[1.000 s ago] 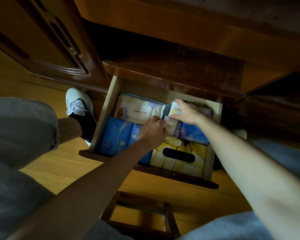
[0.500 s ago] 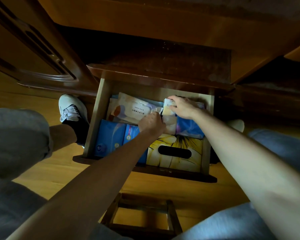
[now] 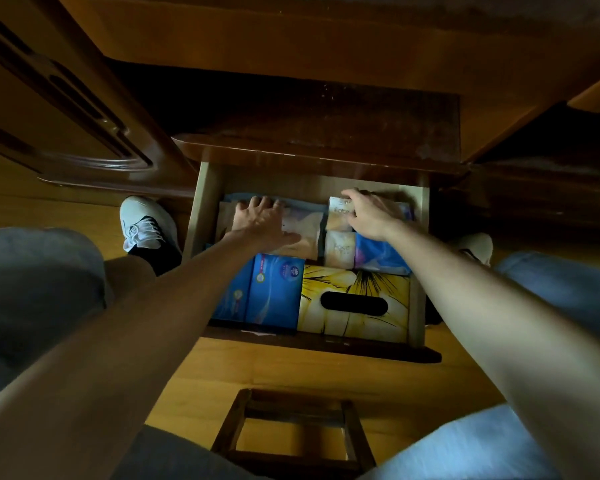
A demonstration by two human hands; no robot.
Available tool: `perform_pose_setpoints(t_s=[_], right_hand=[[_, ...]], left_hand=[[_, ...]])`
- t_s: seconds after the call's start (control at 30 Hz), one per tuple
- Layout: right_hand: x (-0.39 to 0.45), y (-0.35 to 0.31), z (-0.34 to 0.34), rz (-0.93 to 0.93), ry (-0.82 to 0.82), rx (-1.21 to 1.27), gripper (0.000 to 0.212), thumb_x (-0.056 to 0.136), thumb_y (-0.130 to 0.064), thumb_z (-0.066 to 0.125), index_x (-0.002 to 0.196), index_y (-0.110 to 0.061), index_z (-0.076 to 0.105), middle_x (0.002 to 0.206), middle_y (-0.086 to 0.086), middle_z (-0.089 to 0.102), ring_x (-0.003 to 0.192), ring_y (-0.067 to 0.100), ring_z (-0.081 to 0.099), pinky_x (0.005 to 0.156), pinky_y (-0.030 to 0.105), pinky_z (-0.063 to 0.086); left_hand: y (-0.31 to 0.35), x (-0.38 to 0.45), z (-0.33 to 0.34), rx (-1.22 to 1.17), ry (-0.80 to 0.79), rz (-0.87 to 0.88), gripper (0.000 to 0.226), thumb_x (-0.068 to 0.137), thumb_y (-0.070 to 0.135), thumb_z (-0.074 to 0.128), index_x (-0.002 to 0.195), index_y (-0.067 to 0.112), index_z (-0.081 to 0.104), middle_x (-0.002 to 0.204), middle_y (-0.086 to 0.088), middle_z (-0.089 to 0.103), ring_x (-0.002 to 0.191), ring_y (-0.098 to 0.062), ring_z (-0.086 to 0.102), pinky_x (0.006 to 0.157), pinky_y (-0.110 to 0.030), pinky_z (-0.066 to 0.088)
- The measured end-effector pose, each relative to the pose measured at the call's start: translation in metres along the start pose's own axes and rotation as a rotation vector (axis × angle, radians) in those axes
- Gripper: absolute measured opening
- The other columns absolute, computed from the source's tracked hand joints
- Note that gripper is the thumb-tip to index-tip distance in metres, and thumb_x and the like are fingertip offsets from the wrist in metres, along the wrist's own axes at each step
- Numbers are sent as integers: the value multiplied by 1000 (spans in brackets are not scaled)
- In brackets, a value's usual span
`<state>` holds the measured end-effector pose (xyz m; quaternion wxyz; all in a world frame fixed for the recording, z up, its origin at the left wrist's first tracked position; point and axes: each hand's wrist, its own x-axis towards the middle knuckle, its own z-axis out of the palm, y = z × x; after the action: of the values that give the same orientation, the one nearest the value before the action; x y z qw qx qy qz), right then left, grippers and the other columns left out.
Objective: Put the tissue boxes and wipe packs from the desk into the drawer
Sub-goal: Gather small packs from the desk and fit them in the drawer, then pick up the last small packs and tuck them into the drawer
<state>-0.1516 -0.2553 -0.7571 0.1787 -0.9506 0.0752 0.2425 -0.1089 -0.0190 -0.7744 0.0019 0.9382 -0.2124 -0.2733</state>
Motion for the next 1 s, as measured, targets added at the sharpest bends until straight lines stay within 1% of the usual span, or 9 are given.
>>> perform_pose_setpoints(t_s=[0.1,0.17,0.23,0.4,0.53,0.63,0.73,0.83,1.0], right_hand=[[-4,2,3,9,15,8,56,101,-16,56,153,-21,37,123,10,66,95,22,57,75,29,40],[-8,5,3,12,3,-43,58,100,-22,58,154,-24,35,129,9,64,109,26,61,88,35,47],[-12,7,5,-1,0,-138,61,100,-30,57,156,-25,31,136,10,60,122,30,57,105,44,40],[-21,5,4,4,129,-191,61,103,-38,45,159,-22,26,159,9,37,147,28,31,120,49,18],[-40,-6,-19,-5,150,-181,62,101,-36,51,157,-22,29,161,7,35,148,27,29,118,46,21],[-66,-20,-43,-13,39,-106,60,99,-33,55,155,-26,34,158,6,41,143,29,38,113,46,34],[-106,-38,-77,-80,-5,14,44,98,-33,61,142,-29,55,143,2,59,130,25,55,105,38,46],[-156,-56,-132,-188,202,99,27,98,-34,60,123,-37,68,121,-10,72,112,14,67,93,36,54],[-248,-84,-242,-339,673,102,19,100,-34,54,110,-41,69,100,-25,71,92,-2,66,82,28,56]], left_hand=[[-1,-2,3,20,10,-15,100,78,79,58,156,25,26,162,-8,29,148,-33,26,119,-58,19],[-1,-3,1,11,-16,-6,96,81,76,59,157,28,24,164,-9,26,150,-34,23,120,-60,14],[2,-4,-3,32,-15,22,91,83,72,60,155,29,26,163,-9,26,150,-34,21,120,-60,12],[15,-21,-10,5,259,-8,70,92,60,54,149,22,38,152,-7,41,147,-28,29,122,-54,14],[22,-46,-30,-102,339,23,55,94,48,58,141,21,51,144,-5,50,139,-26,39,120,-45,24],[29,-73,-59,-238,295,81,44,96,40,59,136,21,58,136,-5,58,127,-27,52,104,-41,42],[37,-111,-104,-255,342,174,29,96,36,56,123,30,66,120,1,70,108,-25,65,79,-34,49],[50,-154,-168,-199,519,268,27,95,39,54,119,38,67,113,7,74,98,-20,70,78,-34,56],[62,-230,-286,-91,1103,454,18,92,29,62,105,30,74,100,9,75,90,-13,70,71,-24,52]])
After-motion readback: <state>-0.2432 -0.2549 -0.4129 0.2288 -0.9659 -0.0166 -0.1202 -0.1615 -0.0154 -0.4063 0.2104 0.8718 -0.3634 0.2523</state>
